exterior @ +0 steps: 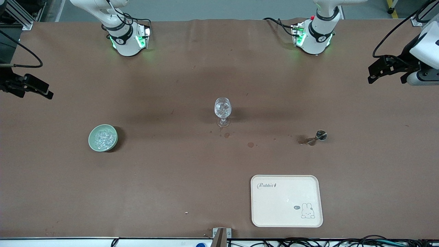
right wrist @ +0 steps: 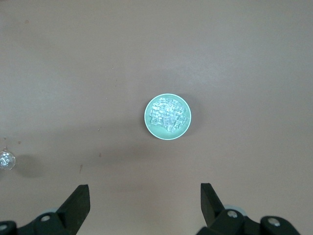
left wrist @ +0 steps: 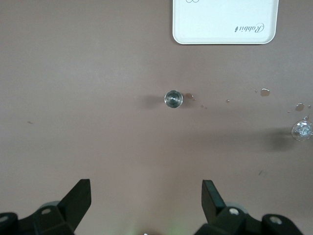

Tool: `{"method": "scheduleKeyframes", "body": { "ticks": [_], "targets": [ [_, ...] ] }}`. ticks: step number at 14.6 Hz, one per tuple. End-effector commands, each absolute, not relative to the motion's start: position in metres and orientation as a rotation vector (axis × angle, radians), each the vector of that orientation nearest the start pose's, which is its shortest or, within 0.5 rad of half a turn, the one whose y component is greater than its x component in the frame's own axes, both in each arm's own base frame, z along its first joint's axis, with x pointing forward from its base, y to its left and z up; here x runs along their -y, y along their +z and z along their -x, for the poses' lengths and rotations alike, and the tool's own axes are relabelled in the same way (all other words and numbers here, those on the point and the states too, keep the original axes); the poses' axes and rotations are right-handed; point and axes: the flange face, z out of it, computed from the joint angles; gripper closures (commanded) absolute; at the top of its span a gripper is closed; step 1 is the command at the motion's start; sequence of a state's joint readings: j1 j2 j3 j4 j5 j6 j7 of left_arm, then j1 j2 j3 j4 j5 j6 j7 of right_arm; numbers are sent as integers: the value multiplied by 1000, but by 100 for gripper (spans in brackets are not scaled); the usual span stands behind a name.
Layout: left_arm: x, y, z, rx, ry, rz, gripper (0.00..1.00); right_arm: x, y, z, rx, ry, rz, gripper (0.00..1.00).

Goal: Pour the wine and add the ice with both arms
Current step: 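Reach the left gripper to the jigger while the right gripper reaches the bowl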

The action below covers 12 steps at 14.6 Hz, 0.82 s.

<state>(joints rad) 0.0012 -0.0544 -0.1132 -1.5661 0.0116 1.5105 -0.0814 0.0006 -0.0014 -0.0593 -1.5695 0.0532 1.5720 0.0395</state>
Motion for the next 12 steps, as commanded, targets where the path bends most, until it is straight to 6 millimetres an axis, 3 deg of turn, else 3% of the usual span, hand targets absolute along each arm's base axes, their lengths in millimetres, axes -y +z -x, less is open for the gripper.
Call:
{"method": "scheduleKeyframes", "body": {
  "ticks": [1, 4, 6, 7, 10, 12],
  "targets": [
    [59, 658, -530, -44, -21, 3125, 0, 25, 628, -555, -149, -8, 3092, 0],
    [49, 660, -533, -20, -31, 3125, 0, 26, 626, -556, -152, -3, 3092, 0],
    [32, 646, -545, -30, 8, 3125, 0, 25, 626, -556, -149, -3, 3092, 0],
    [33, 645, -547, -42, 7, 3132, 0, 26, 626, -556, -152, -3, 3092, 0],
    [28, 616, -565, 34, 81, 3133, 0, 25, 625, -556, -149, 0, 3092, 0],
    [26, 593, -580, 278, 119, 3129, 0, 25, 625, -556, -149, 0, 3092, 0]
  ]
}}
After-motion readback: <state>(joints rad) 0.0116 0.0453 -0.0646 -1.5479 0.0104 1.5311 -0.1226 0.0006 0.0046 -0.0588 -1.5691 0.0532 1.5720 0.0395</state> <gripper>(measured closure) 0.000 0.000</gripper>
